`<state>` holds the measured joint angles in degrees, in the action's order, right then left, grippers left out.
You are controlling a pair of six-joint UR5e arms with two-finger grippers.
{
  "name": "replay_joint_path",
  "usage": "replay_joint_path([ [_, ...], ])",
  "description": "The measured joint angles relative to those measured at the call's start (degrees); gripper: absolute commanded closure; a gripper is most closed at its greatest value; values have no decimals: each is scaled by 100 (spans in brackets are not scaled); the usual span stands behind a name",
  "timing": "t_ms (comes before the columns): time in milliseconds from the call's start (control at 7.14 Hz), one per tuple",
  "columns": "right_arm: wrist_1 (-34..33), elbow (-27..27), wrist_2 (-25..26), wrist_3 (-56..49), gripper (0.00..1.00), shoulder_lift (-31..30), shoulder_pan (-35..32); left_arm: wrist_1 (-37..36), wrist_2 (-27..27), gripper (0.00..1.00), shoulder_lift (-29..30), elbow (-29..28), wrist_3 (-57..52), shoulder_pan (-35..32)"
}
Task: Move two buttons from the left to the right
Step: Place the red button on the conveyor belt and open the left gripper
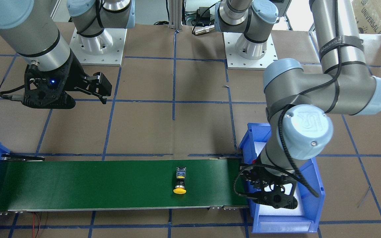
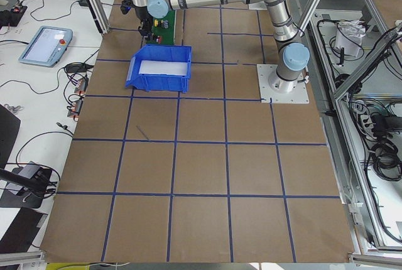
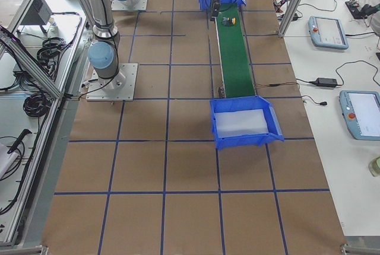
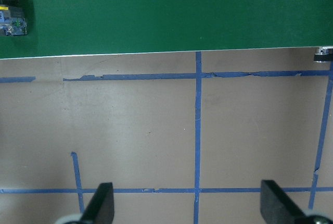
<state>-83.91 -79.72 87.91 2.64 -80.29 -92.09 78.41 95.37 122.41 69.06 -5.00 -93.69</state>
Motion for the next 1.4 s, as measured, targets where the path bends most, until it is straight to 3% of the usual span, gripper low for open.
replay_joint_path([
  [280, 4, 0, 4, 0, 0, 1, -2, -111, -21, 79, 245, -51, 788, -371],
  [700, -1, 0, 3, 0, 0, 3, -2, -132, -38, 78, 519, -23, 1039, -478],
  [981, -8, 0, 15, 0, 0, 4, 0, -131, -44, 71, 662, 0, 1195, -497],
  [1121, -10, 0, 20, 0, 0, 4, 0, -130, -47, 4, 679, 14, 1316, -503],
  [1401, -41, -6, 41, 11, 0, 4, -4, -127, -47, 0, 691, 42, 1484, -512],
])
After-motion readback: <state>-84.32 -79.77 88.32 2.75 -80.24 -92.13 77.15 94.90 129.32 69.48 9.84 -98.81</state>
